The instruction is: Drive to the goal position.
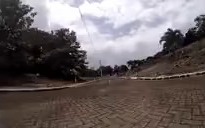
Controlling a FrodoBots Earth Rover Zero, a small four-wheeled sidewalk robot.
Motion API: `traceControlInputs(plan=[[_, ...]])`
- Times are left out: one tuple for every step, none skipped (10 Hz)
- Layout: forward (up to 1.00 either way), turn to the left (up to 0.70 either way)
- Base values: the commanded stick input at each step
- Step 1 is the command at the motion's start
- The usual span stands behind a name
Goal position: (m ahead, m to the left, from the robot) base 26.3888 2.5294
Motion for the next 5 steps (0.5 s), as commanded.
traceControlInputs(plan=[[0.70, 0.00], [0.70, 0.00], [0.70, 0.00], [0.70, -0.05], [0.70, -0.27]])
